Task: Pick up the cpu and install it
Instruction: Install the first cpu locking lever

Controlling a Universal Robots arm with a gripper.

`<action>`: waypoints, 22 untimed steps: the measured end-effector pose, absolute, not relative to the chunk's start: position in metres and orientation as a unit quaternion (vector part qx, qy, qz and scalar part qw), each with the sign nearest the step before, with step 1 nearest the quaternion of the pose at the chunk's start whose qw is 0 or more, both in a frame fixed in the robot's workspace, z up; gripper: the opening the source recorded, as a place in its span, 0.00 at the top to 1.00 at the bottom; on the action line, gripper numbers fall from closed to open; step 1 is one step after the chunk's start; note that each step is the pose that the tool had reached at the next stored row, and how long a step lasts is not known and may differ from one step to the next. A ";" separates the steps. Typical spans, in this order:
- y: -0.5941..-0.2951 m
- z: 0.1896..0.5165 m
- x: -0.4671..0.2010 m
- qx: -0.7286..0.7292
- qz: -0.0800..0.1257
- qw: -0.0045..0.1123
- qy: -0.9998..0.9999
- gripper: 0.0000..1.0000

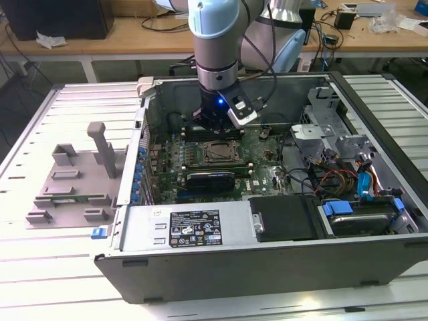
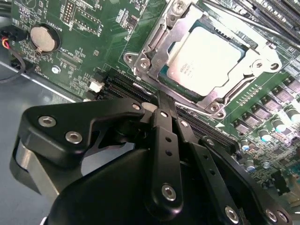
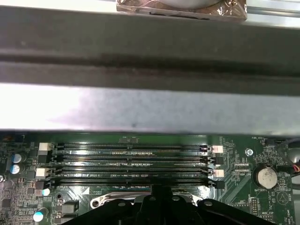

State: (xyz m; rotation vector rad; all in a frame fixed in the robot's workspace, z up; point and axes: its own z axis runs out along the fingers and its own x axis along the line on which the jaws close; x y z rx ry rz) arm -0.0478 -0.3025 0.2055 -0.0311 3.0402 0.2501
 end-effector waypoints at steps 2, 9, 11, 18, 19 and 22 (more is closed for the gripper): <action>-0.303 0.206 -0.048 -0.008 0.082 0.046 0.996 0.89; -0.301 0.206 -0.048 0.050 0.079 0.050 0.994 0.89; -0.299 0.205 -0.048 0.055 0.078 0.051 0.994 0.89; -0.295 0.205 -0.053 0.071 0.078 0.052 0.993 0.89; -0.295 0.205 -0.055 0.073 0.078 0.053 0.993 0.89; -0.295 0.204 -0.055 0.076 0.077 0.053 0.993 0.89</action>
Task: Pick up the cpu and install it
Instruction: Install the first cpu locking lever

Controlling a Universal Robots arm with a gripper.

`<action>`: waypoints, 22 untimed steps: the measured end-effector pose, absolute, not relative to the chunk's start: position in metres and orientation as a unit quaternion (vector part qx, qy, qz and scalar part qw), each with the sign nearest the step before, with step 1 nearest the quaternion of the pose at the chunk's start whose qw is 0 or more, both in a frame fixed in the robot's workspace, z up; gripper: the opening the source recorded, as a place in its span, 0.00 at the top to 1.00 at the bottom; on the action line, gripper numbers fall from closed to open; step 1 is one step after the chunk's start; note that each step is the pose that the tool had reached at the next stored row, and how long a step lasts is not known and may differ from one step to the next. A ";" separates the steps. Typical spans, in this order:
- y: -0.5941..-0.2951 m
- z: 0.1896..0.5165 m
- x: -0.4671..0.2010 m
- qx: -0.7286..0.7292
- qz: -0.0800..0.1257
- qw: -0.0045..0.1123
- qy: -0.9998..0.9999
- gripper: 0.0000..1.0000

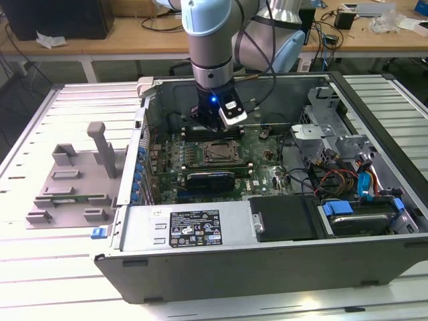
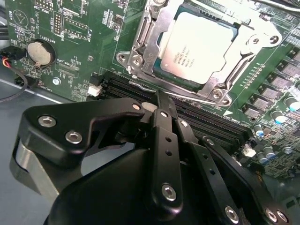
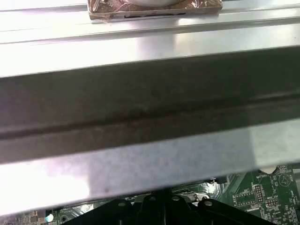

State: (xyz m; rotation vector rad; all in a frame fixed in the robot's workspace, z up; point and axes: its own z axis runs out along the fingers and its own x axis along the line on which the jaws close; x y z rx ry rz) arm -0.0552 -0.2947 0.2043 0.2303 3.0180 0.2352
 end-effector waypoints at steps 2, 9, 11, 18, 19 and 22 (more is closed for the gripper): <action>-0.295 0.204 -0.055 0.078 0.077 0.053 0.993 0.89; -0.296 0.202 -0.050 0.088 0.077 0.054 0.992 0.89; -0.296 0.201 -0.048 0.093 0.076 0.054 0.991 0.89; -0.298 0.199 -0.041 0.101 0.076 0.055 0.990 0.89; -0.298 0.199 -0.041 0.101 0.076 0.055 0.990 0.89; -0.299 0.199 -0.041 0.103 0.076 0.055 0.990 0.89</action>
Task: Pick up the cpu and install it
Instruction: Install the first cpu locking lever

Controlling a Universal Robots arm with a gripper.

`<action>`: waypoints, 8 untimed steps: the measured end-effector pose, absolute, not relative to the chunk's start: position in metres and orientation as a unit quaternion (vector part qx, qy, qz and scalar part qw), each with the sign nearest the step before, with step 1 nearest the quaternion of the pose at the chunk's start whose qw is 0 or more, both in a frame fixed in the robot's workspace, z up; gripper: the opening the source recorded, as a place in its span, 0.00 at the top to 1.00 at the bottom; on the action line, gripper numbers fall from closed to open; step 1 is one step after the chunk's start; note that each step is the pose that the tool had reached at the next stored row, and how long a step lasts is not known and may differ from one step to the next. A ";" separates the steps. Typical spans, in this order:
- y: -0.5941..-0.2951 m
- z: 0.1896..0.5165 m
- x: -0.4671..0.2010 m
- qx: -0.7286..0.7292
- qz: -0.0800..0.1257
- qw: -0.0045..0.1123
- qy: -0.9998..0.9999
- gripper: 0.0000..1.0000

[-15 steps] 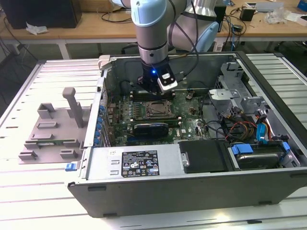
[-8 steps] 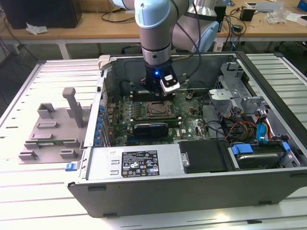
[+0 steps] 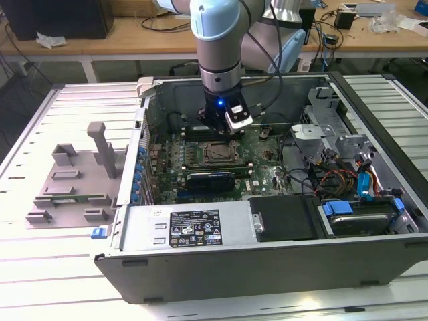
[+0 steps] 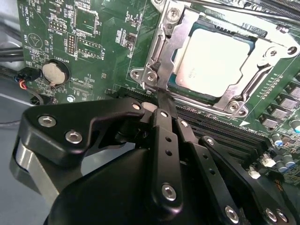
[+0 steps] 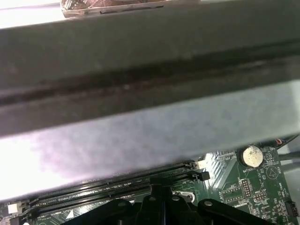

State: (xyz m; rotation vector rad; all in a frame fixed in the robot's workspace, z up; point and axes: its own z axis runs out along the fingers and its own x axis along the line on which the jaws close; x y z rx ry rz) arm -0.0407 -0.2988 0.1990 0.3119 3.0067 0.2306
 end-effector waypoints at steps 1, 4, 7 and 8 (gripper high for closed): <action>-0.299 0.199 -0.041 0.103 0.076 0.055 0.990 0.89; -0.300 0.199 -0.041 0.104 0.076 0.055 0.990 0.89; -0.301 0.199 -0.041 0.105 0.076 0.055 0.990 0.89; -0.301 0.200 -0.041 0.105 0.076 0.055 0.990 0.89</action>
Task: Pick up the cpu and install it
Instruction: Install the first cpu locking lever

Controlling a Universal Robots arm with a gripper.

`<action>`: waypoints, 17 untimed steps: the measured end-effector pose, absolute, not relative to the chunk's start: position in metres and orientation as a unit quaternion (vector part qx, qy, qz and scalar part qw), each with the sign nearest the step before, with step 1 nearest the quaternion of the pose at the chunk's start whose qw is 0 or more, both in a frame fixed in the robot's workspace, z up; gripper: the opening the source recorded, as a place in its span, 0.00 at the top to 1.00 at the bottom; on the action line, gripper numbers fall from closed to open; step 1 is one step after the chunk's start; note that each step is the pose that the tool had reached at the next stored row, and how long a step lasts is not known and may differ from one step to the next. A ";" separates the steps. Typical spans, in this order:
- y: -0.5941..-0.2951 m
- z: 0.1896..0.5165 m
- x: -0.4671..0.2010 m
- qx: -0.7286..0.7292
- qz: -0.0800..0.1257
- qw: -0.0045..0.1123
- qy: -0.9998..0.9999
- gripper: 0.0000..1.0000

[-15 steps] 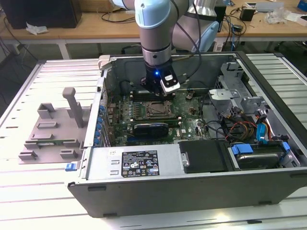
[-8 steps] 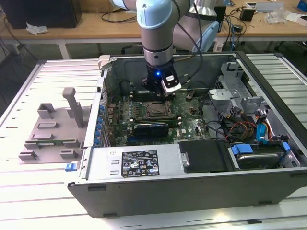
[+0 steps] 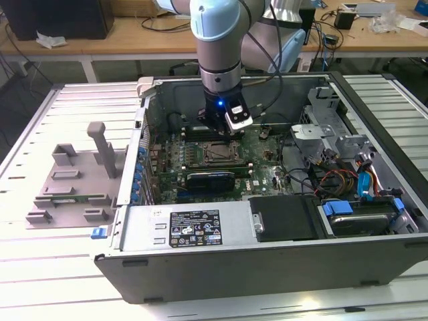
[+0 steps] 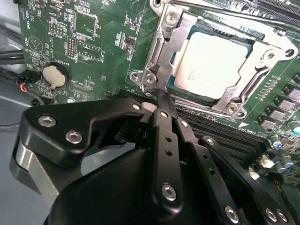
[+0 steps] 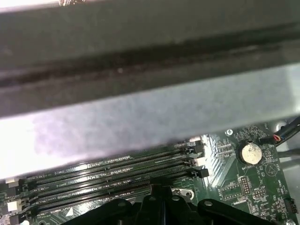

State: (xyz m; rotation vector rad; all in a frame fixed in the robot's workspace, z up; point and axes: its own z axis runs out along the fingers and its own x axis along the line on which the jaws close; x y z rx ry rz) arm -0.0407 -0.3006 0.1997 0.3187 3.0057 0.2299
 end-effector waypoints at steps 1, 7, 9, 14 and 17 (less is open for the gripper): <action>-0.301 0.201 -0.041 0.105 0.076 0.055 0.990 0.89; -0.301 0.223 -0.041 0.108 0.062 0.055 0.991 0.89; -0.301 0.223 -0.040 0.109 0.041 0.054 0.992 0.89; -0.301 0.224 -0.040 0.108 -0.001 0.048 0.993 0.89; -0.301 0.224 -0.040 0.108 -0.011 0.047 0.993 0.89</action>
